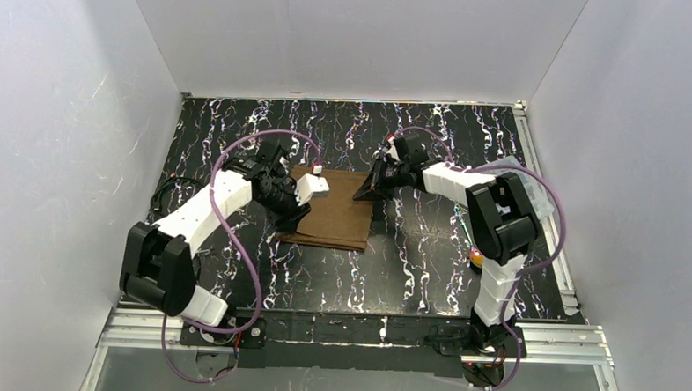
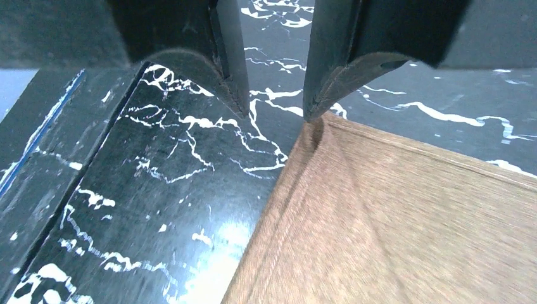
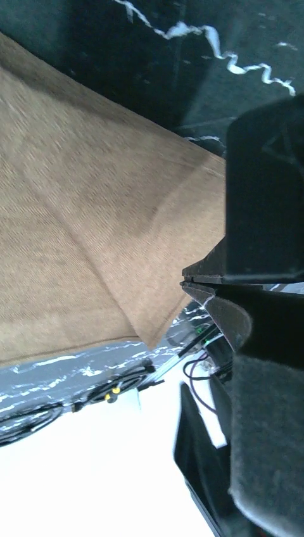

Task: Fold the napkin into a case and place the utensils inside
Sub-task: Smooth out the upper triangle-folded napkin at the center of the board.

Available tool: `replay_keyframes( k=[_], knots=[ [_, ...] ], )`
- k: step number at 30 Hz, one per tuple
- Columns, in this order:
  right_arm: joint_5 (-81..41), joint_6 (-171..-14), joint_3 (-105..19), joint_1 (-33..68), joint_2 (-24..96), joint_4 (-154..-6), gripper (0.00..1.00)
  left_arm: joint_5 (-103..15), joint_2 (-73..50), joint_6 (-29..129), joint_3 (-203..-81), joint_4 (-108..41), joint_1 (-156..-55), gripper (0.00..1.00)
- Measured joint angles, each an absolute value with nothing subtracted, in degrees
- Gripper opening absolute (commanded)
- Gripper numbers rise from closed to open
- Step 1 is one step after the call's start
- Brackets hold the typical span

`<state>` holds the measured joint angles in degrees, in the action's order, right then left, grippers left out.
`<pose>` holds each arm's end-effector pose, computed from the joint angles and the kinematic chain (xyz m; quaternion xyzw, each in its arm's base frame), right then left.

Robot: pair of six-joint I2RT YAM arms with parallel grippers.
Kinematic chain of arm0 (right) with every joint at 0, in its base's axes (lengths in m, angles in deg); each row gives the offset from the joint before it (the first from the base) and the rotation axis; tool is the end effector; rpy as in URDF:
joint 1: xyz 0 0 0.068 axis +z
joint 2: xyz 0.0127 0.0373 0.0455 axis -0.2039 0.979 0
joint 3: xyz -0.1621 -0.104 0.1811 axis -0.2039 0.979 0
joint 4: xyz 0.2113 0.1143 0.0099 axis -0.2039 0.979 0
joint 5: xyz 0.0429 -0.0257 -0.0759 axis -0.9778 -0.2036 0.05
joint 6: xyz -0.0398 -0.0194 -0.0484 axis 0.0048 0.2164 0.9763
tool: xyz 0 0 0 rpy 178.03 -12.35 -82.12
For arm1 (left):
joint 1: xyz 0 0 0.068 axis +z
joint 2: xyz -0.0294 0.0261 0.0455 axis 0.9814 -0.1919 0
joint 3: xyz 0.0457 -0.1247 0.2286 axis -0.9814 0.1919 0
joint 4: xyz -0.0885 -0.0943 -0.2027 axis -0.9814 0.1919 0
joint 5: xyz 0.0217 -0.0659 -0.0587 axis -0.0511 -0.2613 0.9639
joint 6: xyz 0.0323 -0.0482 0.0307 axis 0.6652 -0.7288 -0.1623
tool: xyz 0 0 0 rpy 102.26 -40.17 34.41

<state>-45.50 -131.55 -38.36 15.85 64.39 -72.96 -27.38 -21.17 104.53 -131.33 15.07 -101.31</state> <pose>0.3397 0.2098 0.1778 0.0353 0.8938 0.4281 0.1287 0.2384 -0.1219 0.2217 0.5513 0.7876 -0.1789 0.2094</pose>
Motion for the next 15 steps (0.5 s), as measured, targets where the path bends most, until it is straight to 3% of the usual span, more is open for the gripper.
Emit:
replay_keyframes(
  k=[6,15],
  knots=[
    [-45.4,-135.7,-37.9,15.8,69.3,-80.3,0.05,-24.5,-20.8,102.9,-138.1,14.5,-101.4,0.29],
    [-44.5,-136.7,-34.7,15.5,70.4,-85.4,0.02,-24.3,-36.0,97.0,-139.4,6.9,-101.5,0.16]
  ],
)
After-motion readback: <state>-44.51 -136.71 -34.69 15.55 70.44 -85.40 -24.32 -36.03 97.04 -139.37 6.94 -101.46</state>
